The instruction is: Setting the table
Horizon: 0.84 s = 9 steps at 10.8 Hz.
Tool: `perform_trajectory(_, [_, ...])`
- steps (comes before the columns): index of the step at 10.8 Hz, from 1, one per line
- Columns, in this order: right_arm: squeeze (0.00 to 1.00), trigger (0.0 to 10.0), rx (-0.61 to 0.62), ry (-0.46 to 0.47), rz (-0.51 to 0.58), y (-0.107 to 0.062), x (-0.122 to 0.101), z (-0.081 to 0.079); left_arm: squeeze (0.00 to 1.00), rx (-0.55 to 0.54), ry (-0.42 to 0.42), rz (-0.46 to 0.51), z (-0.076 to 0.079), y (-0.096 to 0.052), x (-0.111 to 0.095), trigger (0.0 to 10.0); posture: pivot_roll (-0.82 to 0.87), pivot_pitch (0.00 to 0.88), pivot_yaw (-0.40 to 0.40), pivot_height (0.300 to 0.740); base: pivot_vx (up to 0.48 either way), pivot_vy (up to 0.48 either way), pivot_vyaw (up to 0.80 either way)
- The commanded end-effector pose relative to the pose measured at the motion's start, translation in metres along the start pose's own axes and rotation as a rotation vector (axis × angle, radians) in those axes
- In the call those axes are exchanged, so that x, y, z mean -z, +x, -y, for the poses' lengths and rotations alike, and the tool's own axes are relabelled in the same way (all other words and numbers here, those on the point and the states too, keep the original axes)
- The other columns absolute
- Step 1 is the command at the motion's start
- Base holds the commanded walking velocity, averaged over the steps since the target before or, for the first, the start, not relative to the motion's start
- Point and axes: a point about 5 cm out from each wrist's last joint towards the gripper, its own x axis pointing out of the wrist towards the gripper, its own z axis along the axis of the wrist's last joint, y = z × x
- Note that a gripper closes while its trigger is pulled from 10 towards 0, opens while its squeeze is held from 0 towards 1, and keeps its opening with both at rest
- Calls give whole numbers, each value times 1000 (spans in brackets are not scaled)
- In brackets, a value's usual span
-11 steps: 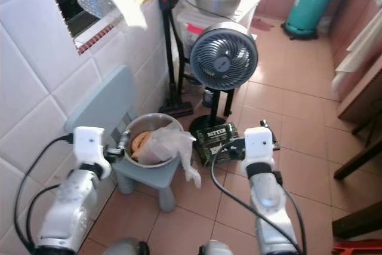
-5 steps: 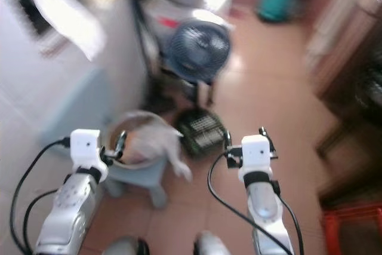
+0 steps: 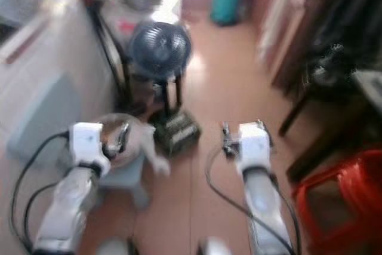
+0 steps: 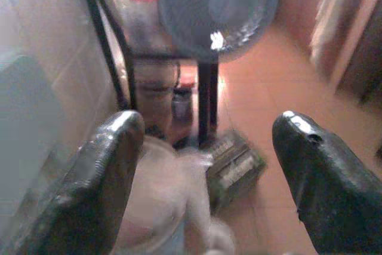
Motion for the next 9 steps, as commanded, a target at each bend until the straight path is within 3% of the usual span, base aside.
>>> perform_trajectory(1, [0,10000,15,0,-50,-8,10,5,0,41,-27,37,6,2,-7,10000,-48,97,35,740,0,0,-800])
perform_trajectory(3, [0,10000,32,10,-60,-13,11,6,0,43,-52,20,5,3,-6,10000,-53,102,38,740,0,0,-800])
perform_trajectory(6, [0,10000,50,12,-96,-27,18,8,0,44,-54,6,3,4,-4,10000,-62,113,42,740,0,376,-800])
perform_trajectory(9, [0,10000,56,13,-95,-26,15,9,0,44,-58,18,5,6,-7,10000,-65,117,42,740,0,0,-800])
